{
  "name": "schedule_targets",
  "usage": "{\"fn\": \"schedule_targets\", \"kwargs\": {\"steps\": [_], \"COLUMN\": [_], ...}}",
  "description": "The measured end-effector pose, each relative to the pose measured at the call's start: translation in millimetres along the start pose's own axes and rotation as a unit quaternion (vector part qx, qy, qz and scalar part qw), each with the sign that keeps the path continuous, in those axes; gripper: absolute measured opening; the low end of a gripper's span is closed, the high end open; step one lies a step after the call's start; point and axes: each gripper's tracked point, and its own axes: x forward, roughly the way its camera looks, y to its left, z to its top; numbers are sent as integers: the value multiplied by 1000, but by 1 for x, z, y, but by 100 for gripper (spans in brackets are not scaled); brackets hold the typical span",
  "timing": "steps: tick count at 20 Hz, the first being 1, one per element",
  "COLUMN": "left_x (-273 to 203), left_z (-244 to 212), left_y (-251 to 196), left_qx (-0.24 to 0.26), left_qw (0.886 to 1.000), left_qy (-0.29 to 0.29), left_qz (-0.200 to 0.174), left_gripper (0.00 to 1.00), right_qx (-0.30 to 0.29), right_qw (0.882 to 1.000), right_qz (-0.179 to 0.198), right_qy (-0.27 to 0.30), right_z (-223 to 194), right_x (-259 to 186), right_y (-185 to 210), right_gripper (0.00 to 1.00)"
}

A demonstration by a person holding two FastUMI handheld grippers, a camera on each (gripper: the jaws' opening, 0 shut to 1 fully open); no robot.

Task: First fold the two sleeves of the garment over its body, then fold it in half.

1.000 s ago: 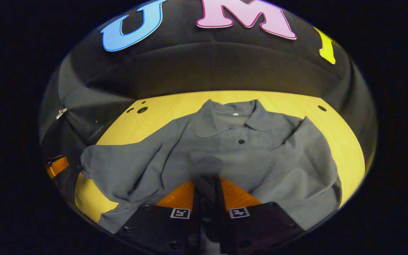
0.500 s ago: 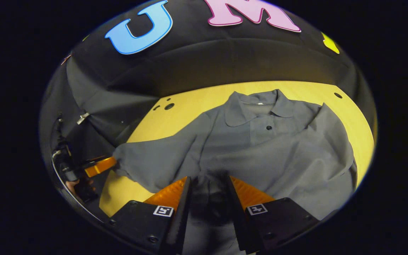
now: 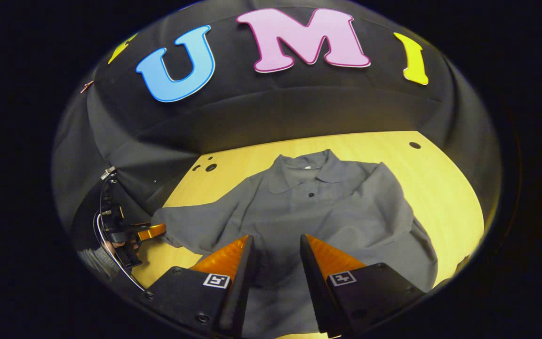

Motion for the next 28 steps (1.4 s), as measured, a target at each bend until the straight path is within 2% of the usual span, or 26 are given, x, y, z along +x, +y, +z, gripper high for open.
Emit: {"fn": "schedule_targets", "kwargs": {"steps": [3, 7, 10, 11, 13, 15, 17, 23, 25, 28], "left_x": [6, 12, 15, 15, 17, 12, 5, -56, -82, -124], "left_z": [-9, -7, -5, -4, -3, 0, 9, 65, 84, 105], "left_y": [4, 2, -5, -10, -20, -20, -21, -32, -41, -71], "left_qx": [11, 23, 33, 47, 64, 80, 82, 56, 49, 35], "left_qw": [1000, 1000, 999, 999, 997, 997, 997, 995, 994, 993], "left_qy": [22, 10, -8, -10, -4, 8, -4, -81, -96, -109], "left_qz": [9, 11, -2, -14, -31, -19, -1, 28, 27, 1], "left_gripper": [93, 96, 93, 85, 54, 23, 13, 9, 8, 9], "right_qx": [-1, 8, 15, 17, 20, 21, 20, 32, 38, 43], "right_qw": [1000, 1000, 1000, 1000, 999, 999, 999, 998, 997, 997], "right_qz": [-15, -20, -23, -23, -27, -32, -37, -56, -60, -63], "right_qy": [0, 5, 5, 5, 2, -4, -9, -24, -28, -34], "right_z": [-4, -11, -12, -12, -10, -8, -5, -1, -1, -2], "right_x": [-9, -14, -14, -15, -16, -20, -27, -46, -51, -60], "right_y": [-15, -22, -27, -28, -33, -39, -48, -89, -102, -125], "right_gripper": [61, 61, 61, 61, 61, 61, 61, 61, 61, 61]}}
